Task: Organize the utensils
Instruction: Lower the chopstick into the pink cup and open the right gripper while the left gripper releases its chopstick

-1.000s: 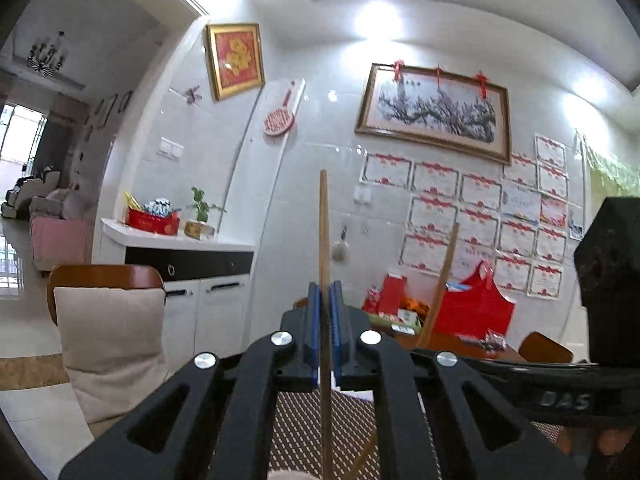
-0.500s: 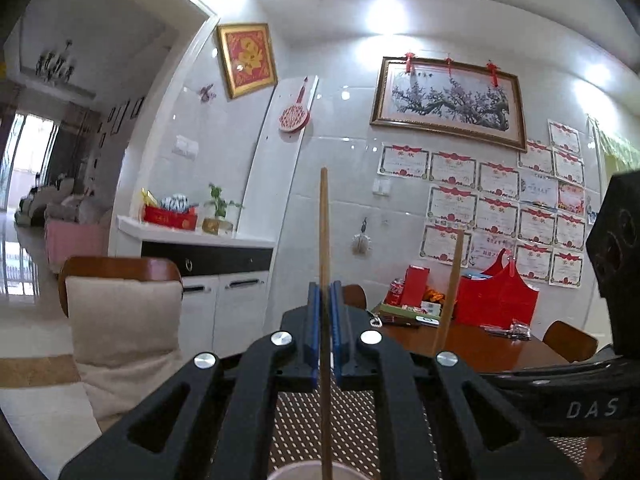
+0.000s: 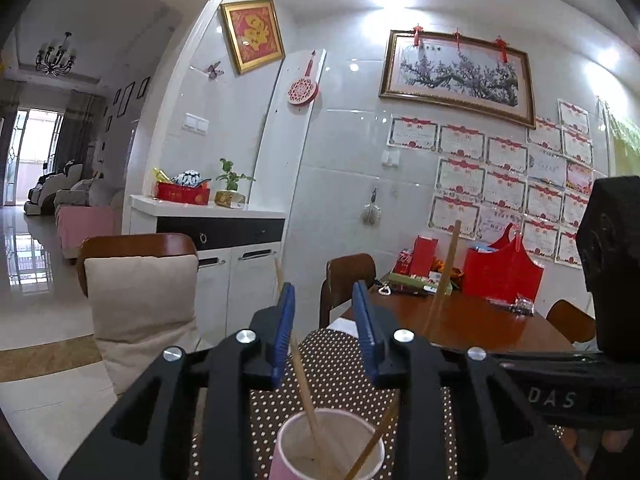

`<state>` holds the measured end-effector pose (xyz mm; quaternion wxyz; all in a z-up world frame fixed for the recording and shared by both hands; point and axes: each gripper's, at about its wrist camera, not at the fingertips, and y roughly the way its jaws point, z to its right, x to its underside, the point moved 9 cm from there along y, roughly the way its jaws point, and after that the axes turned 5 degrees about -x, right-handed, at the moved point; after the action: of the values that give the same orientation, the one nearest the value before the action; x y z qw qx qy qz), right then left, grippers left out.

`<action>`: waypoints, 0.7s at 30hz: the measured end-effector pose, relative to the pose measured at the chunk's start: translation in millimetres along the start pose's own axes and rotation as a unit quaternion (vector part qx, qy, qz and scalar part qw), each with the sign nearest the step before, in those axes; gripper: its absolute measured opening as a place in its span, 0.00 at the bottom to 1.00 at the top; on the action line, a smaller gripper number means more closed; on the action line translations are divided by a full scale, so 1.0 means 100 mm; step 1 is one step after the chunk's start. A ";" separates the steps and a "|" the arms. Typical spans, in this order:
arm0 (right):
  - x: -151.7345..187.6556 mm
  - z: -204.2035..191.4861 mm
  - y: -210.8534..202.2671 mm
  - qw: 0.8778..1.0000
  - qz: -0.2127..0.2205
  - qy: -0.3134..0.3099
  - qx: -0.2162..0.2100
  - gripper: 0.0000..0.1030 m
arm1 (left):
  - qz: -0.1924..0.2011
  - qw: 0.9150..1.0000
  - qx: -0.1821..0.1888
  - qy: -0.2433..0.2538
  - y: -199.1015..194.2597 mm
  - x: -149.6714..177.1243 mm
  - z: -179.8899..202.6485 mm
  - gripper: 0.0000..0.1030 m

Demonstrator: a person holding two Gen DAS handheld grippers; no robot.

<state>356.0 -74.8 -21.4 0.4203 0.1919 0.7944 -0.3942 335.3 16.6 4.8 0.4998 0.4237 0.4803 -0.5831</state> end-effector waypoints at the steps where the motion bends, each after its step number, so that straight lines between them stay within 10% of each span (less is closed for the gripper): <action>1: 0.00 -0.01 0.00 1.000 0.001 0.000 0.001 0.05 | -0.001 1.000 0.000 0.001 -0.03 0.01 0.00 0.33; 7: 0.05 -0.05 -0.03 1.000 0.004 0.002 0.008 0.07 | -0.012 1.000 0.000 0.007 -0.21 0.03 -0.01 0.40; 12: 0.07 -0.01 -0.17 0.999 0.018 0.003 0.031 0.44 | -0.025 1.000 -0.001 -0.010 -0.41 0.03 -0.09 0.46; 21: 0.34 0.06 -0.52 0.999 0.014 0.005 0.053 0.44 | -0.113 0.993 -0.012 -0.016 -0.74 0.34 -0.21 0.47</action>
<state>306.5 -113.0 -27.1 0.4112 0.2270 0.7720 -0.4283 257.4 33.8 -21.6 0.4435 0.3516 0.5239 -0.6366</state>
